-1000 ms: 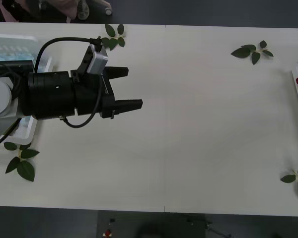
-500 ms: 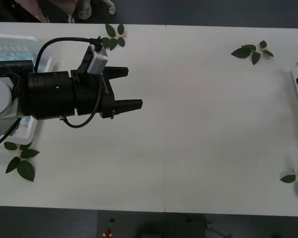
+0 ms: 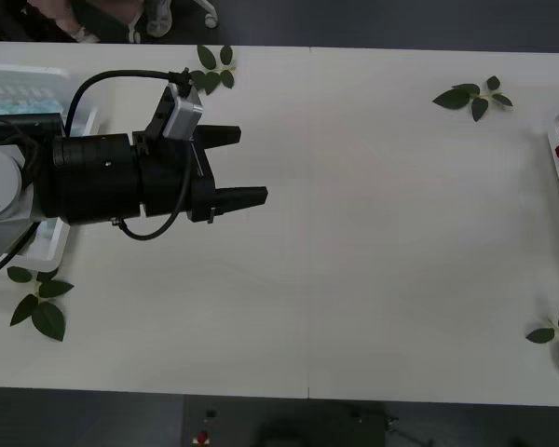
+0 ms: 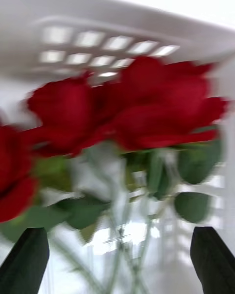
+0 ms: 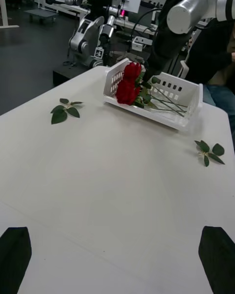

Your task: Put the red flowers into the right box and the blue flowers into the left box

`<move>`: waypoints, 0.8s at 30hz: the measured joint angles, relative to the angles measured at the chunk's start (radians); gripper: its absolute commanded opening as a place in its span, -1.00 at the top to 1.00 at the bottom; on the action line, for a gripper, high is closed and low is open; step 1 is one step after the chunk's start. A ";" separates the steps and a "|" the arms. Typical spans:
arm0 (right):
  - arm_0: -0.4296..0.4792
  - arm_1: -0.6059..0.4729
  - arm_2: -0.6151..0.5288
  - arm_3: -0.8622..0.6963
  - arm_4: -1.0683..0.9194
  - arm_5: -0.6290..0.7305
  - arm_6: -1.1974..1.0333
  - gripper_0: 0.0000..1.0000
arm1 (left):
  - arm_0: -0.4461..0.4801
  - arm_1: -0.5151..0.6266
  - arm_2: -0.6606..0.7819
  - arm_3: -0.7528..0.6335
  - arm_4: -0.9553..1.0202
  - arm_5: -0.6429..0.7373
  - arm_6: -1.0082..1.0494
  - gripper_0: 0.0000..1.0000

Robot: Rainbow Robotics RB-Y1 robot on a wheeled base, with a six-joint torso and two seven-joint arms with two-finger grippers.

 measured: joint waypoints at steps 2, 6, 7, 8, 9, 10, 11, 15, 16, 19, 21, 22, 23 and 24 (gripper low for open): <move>0.000 0.000 -0.034 -0.035 -0.075 0.075 0.133 -0.76 | 0.000 0.000 0.000 0.000 0.000 0.000 0.000 -1.00; 0.000 -0.012 -0.107 -0.147 -0.265 0.216 0.278 -0.77 | 0.000 0.000 0.000 0.000 0.000 0.000 0.000 -1.00; 0.000 -0.018 -0.117 -0.177 -0.336 0.254 0.297 -0.77 | 0.000 0.000 0.000 0.000 0.000 0.000 0.000 -1.00; 0.000 -0.024 -0.123 -0.204 -0.394 0.277 0.321 -0.77 | 0.000 0.000 0.000 0.000 0.000 0.000 0.000 -1.00; 0.001 -0.028 -0.126 -0.227 -0.447 0.295 0.353 -0.77 | 0.000 0.000 0.000 0.000 0.000 0.000 0.000 -1.00; 0.001 -0.033 -0.127 -0.252 -0.528 0.317 0.400 -0.77 | 0.000 0.000 0.000 0.000 0.000 0.000 0.000 -1.00; 0.004 -0.040 -0.127 -0.275 -0.613 0.338 0.448 -0.77 | 0.000 0.000 0.000 0.000 0.000 0.000 0.000 -1.00; 0.038 -0.057 -0.125 -0.398 -0.805 0.370 0.618 -0.77 | 0.000 0.000 0.000 0.000 0.000 0.000 0.000 -1.00; 0.053 -0.059 -0.125 -0.430 -0.853 0.369 0.641 -0.78 | 0.000 0.000 0.000 0.000 0.000 0.000 0.000 -1.00; 0.107 -0.060 -0.125 -0.537 -1.015 0.369 0.725 -0.77 | 0.000 0.000 0.000 0.000 0.000 0.000 0.000 -1.00; 0.141 -0.060 -0.125 -0.605 -1.085 0.369 0.802 -0.77 | 0.000 0.000 0.000 0.000 0.000 0.000 0.000 -1.00; 0.158 -0.058 -0.125 -0.638 -1.124 0.369 0.839 -0.77 | 0.000 0.000 0.000 0.000 0.000 0.000 0.000 -1.00; 0.175 -0.055 -0.125 -0.669 -1.161 0.369 0.866 -0.77 | 0.000 0.000 0.000 0.000 0.000 0.000 0.000 -1.00; 0.189 -0.049 -0.125 -0.695 -1.185 0.369 0.880 -0.77 | 0.000 0.000 0.000 0.000 0.000 0.000 0.000 -1.00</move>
